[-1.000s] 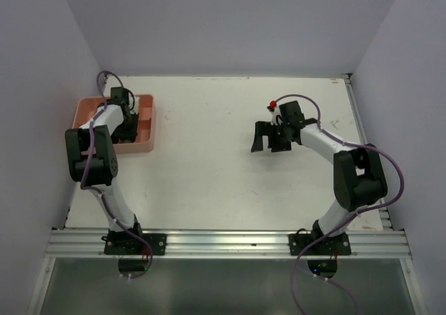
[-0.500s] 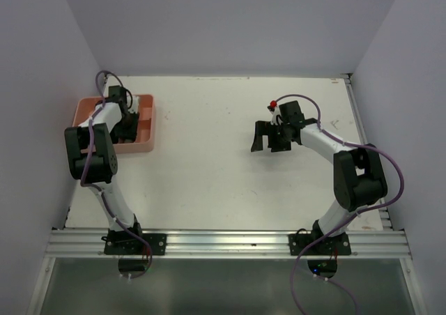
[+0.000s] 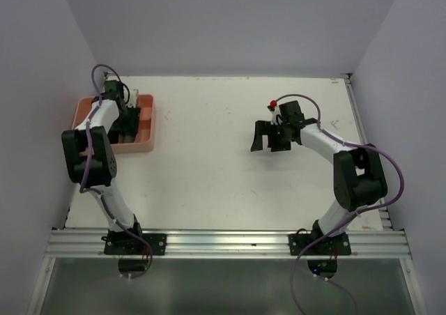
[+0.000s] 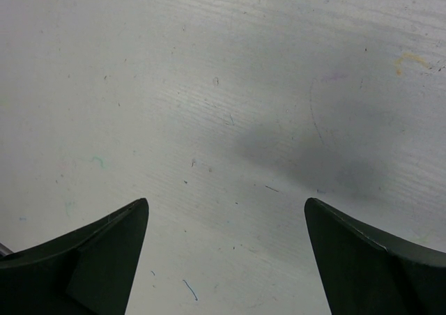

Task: Roll the underwear
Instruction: Place the rolled underwear into the container

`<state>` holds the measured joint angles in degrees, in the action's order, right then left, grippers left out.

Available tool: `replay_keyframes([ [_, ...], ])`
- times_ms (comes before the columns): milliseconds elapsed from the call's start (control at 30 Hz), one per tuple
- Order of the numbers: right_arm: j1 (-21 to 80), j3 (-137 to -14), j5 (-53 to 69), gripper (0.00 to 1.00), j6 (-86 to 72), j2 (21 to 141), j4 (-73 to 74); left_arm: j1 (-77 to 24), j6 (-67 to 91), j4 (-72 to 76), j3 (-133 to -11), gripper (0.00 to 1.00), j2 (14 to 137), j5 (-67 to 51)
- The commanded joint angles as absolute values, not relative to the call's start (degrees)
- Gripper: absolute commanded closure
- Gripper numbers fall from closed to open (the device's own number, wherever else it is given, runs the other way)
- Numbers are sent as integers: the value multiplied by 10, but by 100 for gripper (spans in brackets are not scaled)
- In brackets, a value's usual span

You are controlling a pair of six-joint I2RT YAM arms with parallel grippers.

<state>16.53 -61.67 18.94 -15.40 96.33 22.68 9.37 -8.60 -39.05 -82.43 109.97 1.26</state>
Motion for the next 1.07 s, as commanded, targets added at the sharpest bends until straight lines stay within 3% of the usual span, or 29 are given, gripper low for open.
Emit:
replay_keyframes([
  [0, 164, -635, 194, 1, -157, 948, 215, 98, -106, -374, -858, 41, 1051, -24],
  [133, 163, -649, 194, 1, -151, 935, 228, 87, -129, -329, -863, 33, 981, -63],
  [200, 163, -657, 194, 1, -144, 926, 239, 70, -154, -311, -861, 20, 958, -83],
  [300, 163, -669, 193, 1, -139, 904, 251, 14, -199, -311, -869, 18, 933, -84],
  [400, 163, -680, 199, 1, -138, 877, 260, -65, -214, -299, -859, 0, 909, -105],
  [700, 177, -635, 227, 1, -149, 811, 258, -234, -178, -280, -807, 0, 919, -132],
  [1033, 265, -568, 188, 1, -147, 809, 243, -265, -126, -238, -726, 0, 941, -150],
])
